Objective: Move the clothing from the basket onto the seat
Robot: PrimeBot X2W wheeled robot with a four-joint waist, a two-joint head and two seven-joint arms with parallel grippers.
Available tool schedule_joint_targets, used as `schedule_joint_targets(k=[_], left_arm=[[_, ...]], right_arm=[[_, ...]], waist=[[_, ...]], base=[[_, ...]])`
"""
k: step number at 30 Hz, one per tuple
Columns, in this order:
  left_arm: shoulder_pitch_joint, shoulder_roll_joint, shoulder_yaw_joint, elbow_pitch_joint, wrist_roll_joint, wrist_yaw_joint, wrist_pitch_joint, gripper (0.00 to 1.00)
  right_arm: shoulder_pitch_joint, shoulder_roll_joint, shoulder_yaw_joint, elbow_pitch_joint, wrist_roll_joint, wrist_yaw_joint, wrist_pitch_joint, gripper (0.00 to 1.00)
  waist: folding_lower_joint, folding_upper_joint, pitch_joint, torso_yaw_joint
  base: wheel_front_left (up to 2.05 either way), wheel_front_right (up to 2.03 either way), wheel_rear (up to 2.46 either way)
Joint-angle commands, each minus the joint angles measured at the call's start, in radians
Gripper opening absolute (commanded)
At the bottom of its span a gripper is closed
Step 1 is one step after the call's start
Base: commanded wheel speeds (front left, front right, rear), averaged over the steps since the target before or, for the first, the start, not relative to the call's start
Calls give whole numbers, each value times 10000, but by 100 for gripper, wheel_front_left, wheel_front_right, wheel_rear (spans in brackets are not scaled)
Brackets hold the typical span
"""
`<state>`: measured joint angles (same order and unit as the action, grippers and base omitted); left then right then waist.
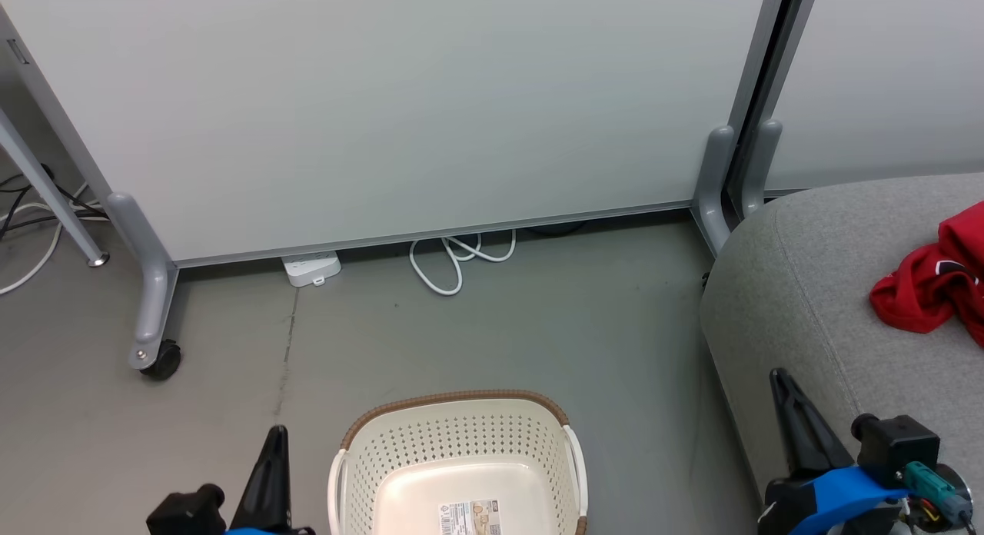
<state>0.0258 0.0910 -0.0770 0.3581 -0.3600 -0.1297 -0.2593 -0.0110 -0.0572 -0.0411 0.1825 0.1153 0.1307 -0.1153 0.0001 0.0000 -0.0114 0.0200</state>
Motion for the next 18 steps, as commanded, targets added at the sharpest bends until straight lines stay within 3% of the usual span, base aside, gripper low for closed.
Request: schedule_joint_targets(k=[1,7,18], left_arm=[[28,-14,-2,43,-13,0,15,0],[336,-95,-9,562,-36,0,47,0],[82,-140,278,327,-1851,-1,585,0]], right_arm=[[2,4,1,60,12,0,7,0],[150,36,10,630,35,0,10,0],[-24,42,-111,649,2205,0,352,0]], waist=[[0,0,0,0],[0,0,2,-3],[0,0,14,-20]], base=[[0,0,0],[0,0,0],[0,0,0]])
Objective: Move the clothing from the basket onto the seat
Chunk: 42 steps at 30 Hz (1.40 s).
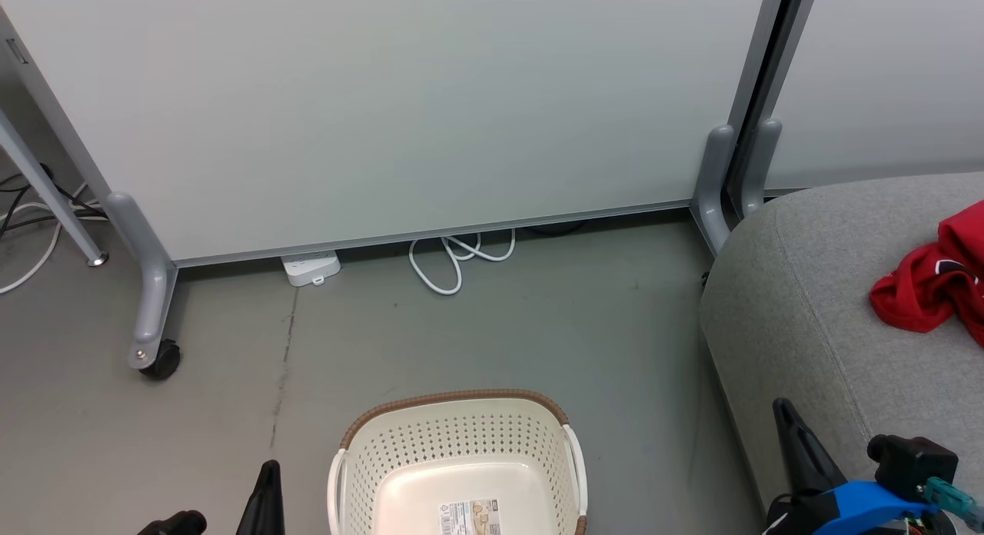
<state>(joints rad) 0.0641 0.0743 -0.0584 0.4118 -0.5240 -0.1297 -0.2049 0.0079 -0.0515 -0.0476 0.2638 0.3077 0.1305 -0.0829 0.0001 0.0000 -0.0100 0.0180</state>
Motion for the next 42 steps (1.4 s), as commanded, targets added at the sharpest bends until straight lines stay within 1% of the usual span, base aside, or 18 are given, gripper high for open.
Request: schedule_joint_targets(k=[1,19,42], left_arm=[[-324,24,116,-232,-368,-2,87,0],[-705,-36,511,-594,-2916,-4,838,0],[-1072,-98,929,-957,-5521,-7,1617,0]], right_arm=[[-228,-15,-55,-167,471,2,55,0],[-479,-10,-201,-191,3521,2,518,0],[-749,-4,-361,-202,6639,3,996,0]], waist=[[0,0,1,-2],[0,0,21,-30],[0,0,47,-67]], base=[[0,0,0],[0,0,0],[0,0,0]])
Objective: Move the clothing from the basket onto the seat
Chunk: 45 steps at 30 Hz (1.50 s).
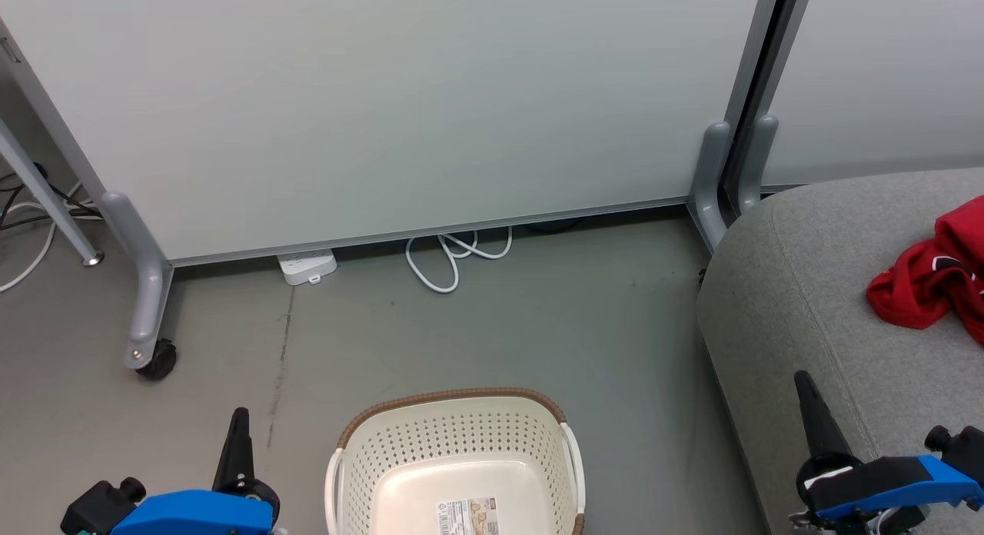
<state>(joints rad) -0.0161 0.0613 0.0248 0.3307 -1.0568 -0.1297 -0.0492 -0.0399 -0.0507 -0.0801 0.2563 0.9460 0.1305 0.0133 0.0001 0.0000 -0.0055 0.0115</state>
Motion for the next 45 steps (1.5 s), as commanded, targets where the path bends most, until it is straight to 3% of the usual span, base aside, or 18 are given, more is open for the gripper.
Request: schedule_joint_targets(k=[1,45], left_arm=[[-281,30,113,-158,-290,-7,89,0],[-779,-72,669,-648,-3850,-14,1165,0]], right_arm=[[-280,-12,-43,-127,370,3,52,0],[-627,0,-255,-129,4630,3,722,0]], waist=[[-1,0,2,-3],[-1,0,49,-70]], base=[[0,0,0],[0,0,0]])
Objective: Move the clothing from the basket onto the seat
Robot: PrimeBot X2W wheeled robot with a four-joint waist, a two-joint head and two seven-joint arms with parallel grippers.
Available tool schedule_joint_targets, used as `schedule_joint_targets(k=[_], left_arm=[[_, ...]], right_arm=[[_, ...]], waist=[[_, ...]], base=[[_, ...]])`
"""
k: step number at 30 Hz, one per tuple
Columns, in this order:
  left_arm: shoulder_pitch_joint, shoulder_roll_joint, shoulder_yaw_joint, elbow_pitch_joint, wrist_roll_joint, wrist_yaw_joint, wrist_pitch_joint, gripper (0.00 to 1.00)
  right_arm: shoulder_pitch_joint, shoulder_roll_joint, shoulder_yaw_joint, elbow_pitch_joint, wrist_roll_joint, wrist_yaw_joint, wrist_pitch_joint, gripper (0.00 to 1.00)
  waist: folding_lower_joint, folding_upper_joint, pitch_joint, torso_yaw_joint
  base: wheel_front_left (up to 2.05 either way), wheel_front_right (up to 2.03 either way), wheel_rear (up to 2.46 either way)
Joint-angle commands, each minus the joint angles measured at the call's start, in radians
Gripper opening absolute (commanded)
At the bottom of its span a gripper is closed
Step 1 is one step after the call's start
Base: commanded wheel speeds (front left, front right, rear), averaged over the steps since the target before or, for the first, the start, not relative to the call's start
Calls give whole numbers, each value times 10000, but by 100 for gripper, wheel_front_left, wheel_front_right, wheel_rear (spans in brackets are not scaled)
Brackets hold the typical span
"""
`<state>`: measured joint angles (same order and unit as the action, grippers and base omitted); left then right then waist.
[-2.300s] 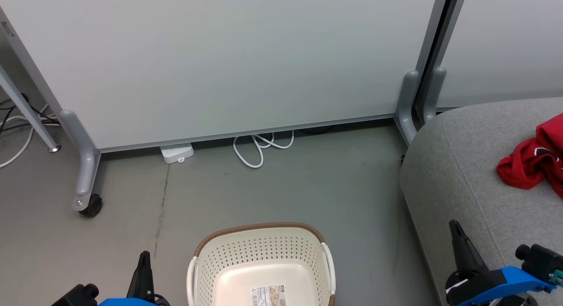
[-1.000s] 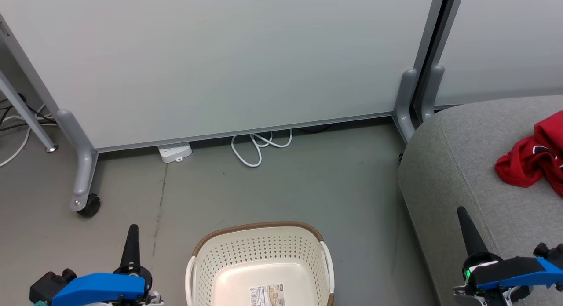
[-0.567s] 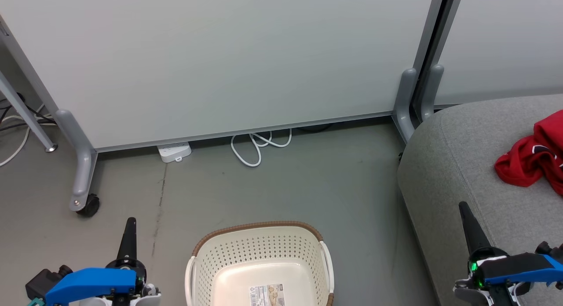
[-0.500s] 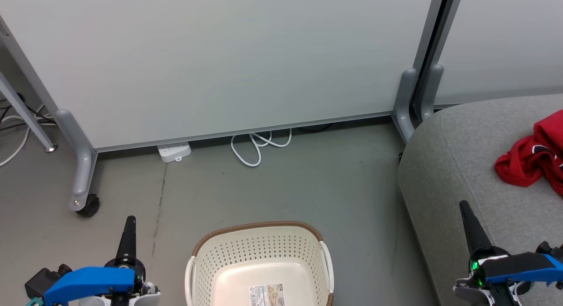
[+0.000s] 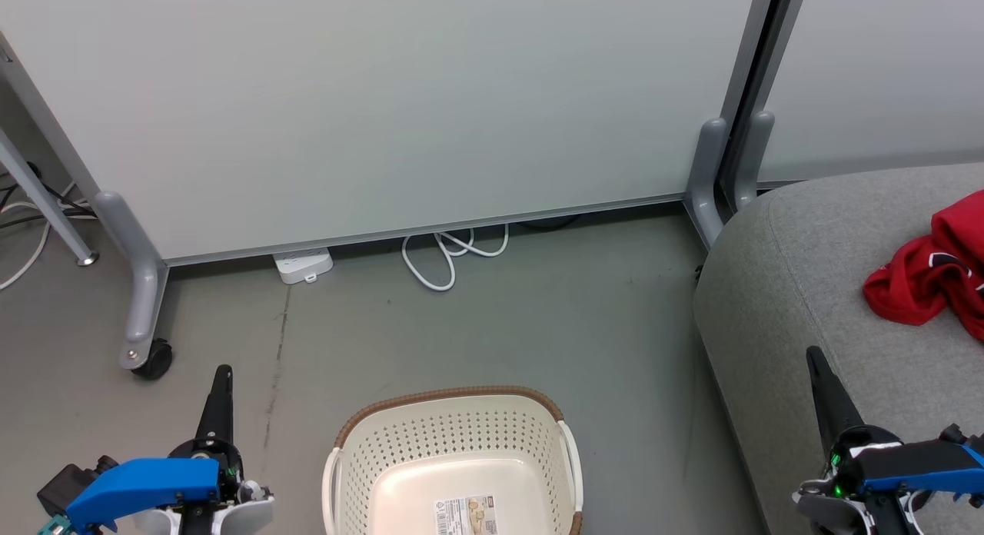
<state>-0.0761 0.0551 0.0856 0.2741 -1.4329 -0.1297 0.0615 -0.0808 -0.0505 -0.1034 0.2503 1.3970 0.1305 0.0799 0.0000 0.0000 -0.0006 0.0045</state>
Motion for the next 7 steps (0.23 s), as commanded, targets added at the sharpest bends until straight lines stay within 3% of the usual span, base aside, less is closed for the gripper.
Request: schedule_joint_targets(k=[1,7], left_arm=[[-184,-13,73,-91,-156,-14,74,0],[-233,-21,143,-142,-566,-15,185,0]], right_arm=[[-225,-2,-24,-70,201,3,70,0],[-235,0,-51,-64,689,4,142,0]], waist=[[0,0,1,-2],[0,0,8,-11]], base=[[0,0,0],[0,0,0]])
